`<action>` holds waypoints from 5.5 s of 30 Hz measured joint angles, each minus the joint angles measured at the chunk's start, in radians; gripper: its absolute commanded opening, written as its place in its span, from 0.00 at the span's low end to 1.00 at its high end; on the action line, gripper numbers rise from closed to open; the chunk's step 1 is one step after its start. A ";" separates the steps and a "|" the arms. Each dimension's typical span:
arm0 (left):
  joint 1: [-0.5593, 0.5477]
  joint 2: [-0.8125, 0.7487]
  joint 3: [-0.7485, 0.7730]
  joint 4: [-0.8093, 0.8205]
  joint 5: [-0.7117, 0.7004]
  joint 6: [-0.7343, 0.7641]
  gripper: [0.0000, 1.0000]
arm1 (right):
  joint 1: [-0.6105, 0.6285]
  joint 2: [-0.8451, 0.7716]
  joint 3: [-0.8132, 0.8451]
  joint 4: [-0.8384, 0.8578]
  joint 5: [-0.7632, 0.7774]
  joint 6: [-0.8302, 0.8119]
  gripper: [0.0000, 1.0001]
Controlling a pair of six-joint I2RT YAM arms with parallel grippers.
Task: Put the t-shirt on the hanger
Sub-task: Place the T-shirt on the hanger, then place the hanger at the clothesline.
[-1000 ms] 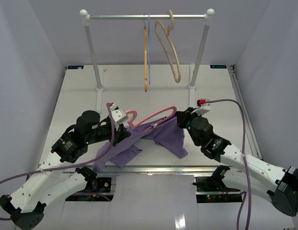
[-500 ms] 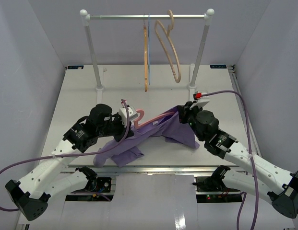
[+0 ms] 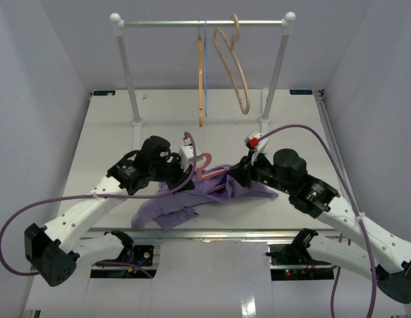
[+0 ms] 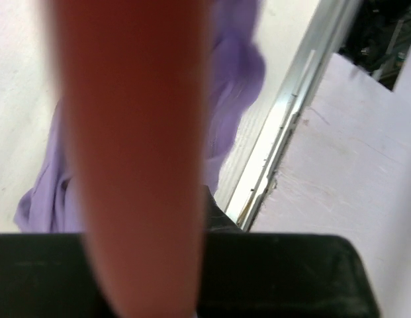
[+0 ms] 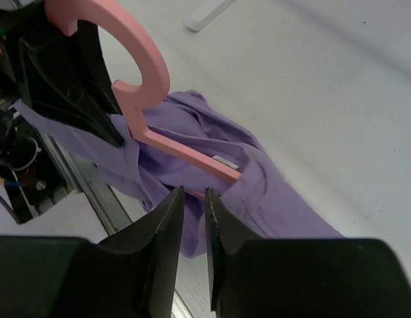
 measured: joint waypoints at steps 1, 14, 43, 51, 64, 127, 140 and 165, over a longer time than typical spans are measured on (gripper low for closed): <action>0.000 -0.002 0.000 0.003 0.023 0.001 0.00 | 0.000 -0.003 0.012 -0.026 -0.015 -0.012 0.37; 0.000 -0.010 0.000 0.016 0.230 0.018 0.00 | 0.000 0.111 0.162 -0.017 -0.265 -0.172 0.61; -0.034 -0.044 0.163 0.039 0.103 -0.050 0.20 | -0.035 0.124 0.157 0.238 -0.394 -0.090 0.08; -0.035 -0.070 0.220 -0.021 0.011 -0.065 0.30 | -0.042 0.109 0.229 0.111 -0.335 -0.122 0.08; 0.001 -0.132 0.237 -0.135 -0.135 -0.048 0.41 | -0.058 0.081 0.246 -0.067 -0.245 -0.172 0.08; -0.013 0.180 0.328 0.006 0.410 0.138 0.00 | -0.069 0.198 0.313 0.069 -0.456 -0.035 0.46; -0.014 0.125 0.488 -0.068 0.325 0.105 0.00 | -0.069 0.158 0.503 -0.185 -0.456 -0.189 0.54; -0.014 -0.005 0.429 -0.042 0.330 0.057 0.00 | -0.069 0.275 0.623 -0.384 -0.517 -0.328 0.44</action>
